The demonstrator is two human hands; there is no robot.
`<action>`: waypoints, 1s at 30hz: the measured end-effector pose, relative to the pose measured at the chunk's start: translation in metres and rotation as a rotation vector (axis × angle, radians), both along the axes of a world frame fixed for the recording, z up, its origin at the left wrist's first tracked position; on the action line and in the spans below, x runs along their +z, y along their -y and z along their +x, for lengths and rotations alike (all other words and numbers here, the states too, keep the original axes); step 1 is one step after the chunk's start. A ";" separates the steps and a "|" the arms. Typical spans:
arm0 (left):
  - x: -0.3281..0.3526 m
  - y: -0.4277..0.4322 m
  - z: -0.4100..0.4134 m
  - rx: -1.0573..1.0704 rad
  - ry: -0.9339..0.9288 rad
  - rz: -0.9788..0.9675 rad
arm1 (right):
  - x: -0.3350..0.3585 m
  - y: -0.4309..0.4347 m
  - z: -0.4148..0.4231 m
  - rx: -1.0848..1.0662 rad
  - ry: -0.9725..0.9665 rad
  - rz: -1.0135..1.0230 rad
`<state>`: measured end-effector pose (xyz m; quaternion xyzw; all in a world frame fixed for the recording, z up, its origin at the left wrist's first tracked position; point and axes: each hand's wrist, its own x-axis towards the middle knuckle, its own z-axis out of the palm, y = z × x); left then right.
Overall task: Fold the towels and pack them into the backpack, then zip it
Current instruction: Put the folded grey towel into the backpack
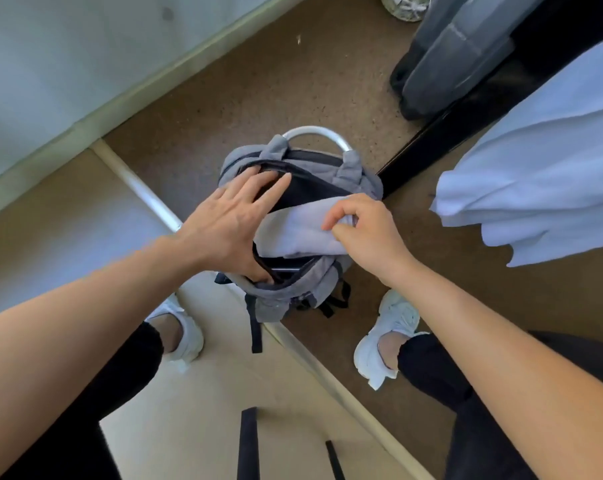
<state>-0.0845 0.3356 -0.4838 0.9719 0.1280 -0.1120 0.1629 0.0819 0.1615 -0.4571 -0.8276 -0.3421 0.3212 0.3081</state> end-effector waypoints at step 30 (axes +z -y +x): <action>-0.015 0.029 -0.017 -0.033 -0.026 0.070 | -0.136 0.013 -0.012 0.053 -0.232 -0.556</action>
